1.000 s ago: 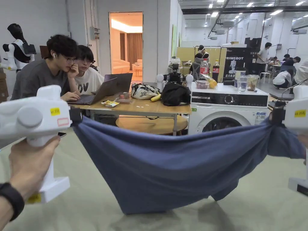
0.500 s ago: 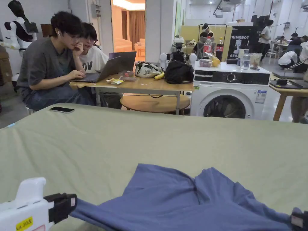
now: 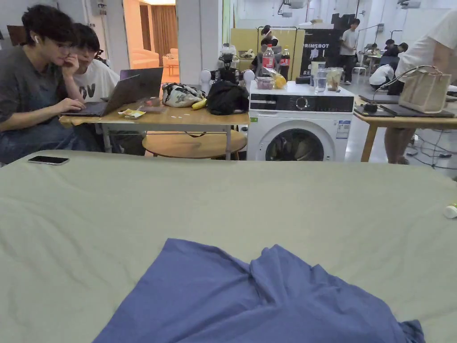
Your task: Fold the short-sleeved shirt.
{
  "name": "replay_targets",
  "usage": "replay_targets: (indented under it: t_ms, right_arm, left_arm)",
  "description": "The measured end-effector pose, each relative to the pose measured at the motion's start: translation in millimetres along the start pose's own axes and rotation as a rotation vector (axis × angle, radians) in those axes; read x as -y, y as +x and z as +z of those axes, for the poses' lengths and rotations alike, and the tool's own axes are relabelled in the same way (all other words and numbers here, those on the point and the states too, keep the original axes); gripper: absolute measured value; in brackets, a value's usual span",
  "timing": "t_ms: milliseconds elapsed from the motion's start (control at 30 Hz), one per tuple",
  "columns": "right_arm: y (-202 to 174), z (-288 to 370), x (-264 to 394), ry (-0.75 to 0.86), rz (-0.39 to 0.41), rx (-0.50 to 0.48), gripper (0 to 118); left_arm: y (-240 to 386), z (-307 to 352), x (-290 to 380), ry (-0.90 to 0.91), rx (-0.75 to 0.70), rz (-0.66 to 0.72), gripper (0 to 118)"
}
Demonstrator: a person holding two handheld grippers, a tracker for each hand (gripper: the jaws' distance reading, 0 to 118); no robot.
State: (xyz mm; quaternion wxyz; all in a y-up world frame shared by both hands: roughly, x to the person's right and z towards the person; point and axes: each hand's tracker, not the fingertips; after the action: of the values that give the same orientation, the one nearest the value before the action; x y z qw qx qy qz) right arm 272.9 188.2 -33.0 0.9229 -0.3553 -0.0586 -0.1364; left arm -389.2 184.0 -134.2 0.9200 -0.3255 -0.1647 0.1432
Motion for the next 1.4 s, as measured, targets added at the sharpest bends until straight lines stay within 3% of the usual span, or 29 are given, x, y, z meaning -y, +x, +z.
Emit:
replay_targets:
  t_ms: [167,200,367,400,467,500,633,800,900,933,1000,1033,1267,1400]
  right_arm:
    - [-16.6,30.9,-15.3,0.236,0.123,0.005,62]
    - [-24.6,36.0,-24.1,0.27,0.144,0.009,62]
    - [-71.6,48.6,-61.8,0.358,0.192,-0.091,60]
    - [-82.4,49.3,-65.5,0.378,0.207,-0.097,54]
    - [-100.5,49.0,-68.8,0.404,0.225,-0.094,22]
    - [-107.4,48.2,-70.1,0.408,0.243,-0.11,13]
    - [-127.6,41.2,-60.5,0.399,0.277,-0.111,0]
    - [-139.1,32.3,-48.4,0.363,0.298,-0.137,0]
    - [-138.9,32.4,-45.6,0.353,0.315,-0.151,0]
    - [-137.9,32.8,-45.1,0.349,0.313,-0.162,0]
    - [-135.9,33.6,-44.2,0.339,0.302,-0.185,0]
    - [-135.0,32.9,-43.8,0.336,0.297,-0.19,0]
    - [-123.5,28.5,-39.0,0.283,0.248,-0.214,0]
    - [-113.5,26.4,-37.1,0.265,0.253,-0.183,0]
  left_arm:
    - [29.2,14.9,-22.5,0.107,-0.053,-0.118,104]
    - [60.9,25.4,-27.4,0.141,-0.063,-0.142,103]
    - [124.1,42.4,-54.9,0.325,-0.053,-0.27,98]
    - [135.2,43.2,-59.1,0.348,-0.05,-0.302,86]
    - [147.1,42.3,-63.1,0.39,-0.023,-0.348,24]
    - [152.6,40.4,-65.4,0.353,-0.007,-0.323,11]
    - [149.1,31.8,-65.2,0.319,0.029,-0.285,1]
    - [136.9,36.4,-55.2,0.278,-0.011,-0.289,0]
    - [110.7,43.5,-51.7,0.233,-0.029,-0.206,0]
    - [99.5,43.6,-50.8,0.209,-0.032,-0.18,4]
    - [72.3,38.2,-47.7,0.089,-0.038,-0.104,39]
    - [59.5,34.6,-40.2,0.056,-0.016,-0.066,49]
    - [11.4,-16.9,-0.1,-0.129,-0.115,0.042,49]
    - [13.7,-38.4,13.2,-0.206,-0.172,-0.009,33]
